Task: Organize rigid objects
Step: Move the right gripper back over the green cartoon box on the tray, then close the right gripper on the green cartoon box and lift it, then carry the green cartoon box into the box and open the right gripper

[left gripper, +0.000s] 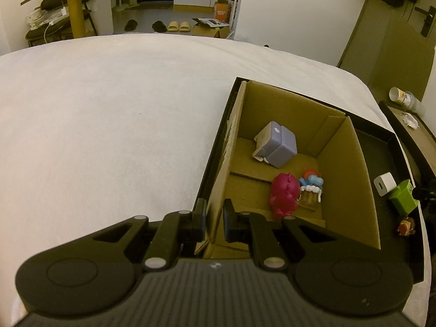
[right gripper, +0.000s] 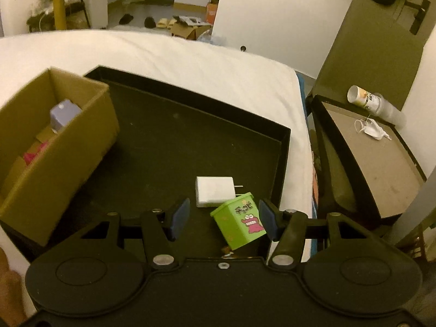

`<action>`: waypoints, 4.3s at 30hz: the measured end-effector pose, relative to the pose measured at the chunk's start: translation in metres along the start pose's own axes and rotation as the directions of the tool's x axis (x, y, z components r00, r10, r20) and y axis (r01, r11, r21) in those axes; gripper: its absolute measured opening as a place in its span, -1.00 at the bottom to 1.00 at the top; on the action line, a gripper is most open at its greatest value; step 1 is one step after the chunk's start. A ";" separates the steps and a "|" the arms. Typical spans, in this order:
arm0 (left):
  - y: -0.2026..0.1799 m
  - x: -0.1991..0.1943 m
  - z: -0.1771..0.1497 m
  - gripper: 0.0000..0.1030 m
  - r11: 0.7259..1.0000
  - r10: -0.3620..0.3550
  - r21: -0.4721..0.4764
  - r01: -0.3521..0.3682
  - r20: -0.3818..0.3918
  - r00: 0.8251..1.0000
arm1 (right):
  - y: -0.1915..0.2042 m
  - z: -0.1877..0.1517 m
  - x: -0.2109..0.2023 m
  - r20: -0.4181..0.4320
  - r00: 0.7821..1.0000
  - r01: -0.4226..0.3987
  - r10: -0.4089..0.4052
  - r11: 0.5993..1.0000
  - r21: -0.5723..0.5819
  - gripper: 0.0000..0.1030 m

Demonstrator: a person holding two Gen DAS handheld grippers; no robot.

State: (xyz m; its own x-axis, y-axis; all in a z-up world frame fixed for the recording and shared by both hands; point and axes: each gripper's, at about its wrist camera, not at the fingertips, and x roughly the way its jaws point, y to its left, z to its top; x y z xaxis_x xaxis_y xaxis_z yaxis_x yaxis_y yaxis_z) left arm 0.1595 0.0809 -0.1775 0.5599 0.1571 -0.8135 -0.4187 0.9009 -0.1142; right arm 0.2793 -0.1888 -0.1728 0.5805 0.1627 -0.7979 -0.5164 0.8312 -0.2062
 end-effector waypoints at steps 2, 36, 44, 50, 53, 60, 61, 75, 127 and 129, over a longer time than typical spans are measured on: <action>0.000 0.000 0.000 -0.78 1.000 0.001 -0.001 -0.001 0.000 1.000 | 0.001 -0.001 0.006 -0.014 1.000 0.012 -0.012 1.000 -0.016 0.09; 0.000 0.000 0.001 -0.78 1.000 0.000 0.000 0.000 0.004 1.000 | 0.020 0.002 0.034 -0.062 0.984 0.149 -0.165 0.966 -0.213 -0.07; 0.000 0.000 0.001 -0.78 1.000 0.000 -0.002 0.000 0.004 1.000 | 0.037 0.018 0.002 0.015 0.991 0.132 -0.132 0.966 -0.222 -0.07; 0.000 0.001 0.001 -0.78 1.000 0.000 -0.002 0.000 0.004 1.000 | 0.054 0.031 -0.013 0.060 0.994 0.104 -0.092 0.968 -0.228 -0.07; -0.001 0.001 0.001 -0.78 1.000 0.000 -0.003 0.000 0.003 1.000 | 0.061 0.039 -0.020 0.082 0.994 0.082 -0.065 0.972 -0.222 -0.07; 0.000 0.000 0.001 -0.78 1.000 -0.001 -0.002 0.001 0.004 1.000 | 0.078 0.055 -0.027 0.139 0.990 0.062 -0.029 0.969 -0.241 -0.07; -0.001 0.000 0.001 -0.78 1.000 -0.002 -0.003 0.002 0.004 1.000 | 0.081 0.056 -0.028 0.142 0.990 0.058 -0.023 0.968 -0.245 -0.07; -0.001 0.000 0.002 -0.78 1.000 -0.012 -0.008 0.012 0.006 1.000 | 0.118 0.070 -0.046 0.178 0.983 -0.002 0.053 0.961 -0.276 -0.07; 0.010 -0.003 0.000 -0.77 0.998 -0.036 -0.051 0.037 0.018 0.999 | 0.171 0.059 -0.042 0.164 0.978 -0.056 0.129 0.919 -0.391 0.08; 0.010 -0.003 0.000 -0.77 0.998 -0.036 -0.051 0.037 0.018 0.999 | 0.162 0.059 -0.050 0.173 0.977 -0.055 0.125 0.931 -0.361 0.11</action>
State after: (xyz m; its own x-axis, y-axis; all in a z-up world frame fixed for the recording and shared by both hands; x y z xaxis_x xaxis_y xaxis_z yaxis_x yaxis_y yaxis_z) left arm 0.1534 0.0892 -0.1763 0.5874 0.1315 -0.7985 -0.4336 0.8843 -0.1734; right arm 0.2040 -0.0310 -0.1325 0.6114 0.3549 -0.7073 -0.7401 0.5727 -0.3524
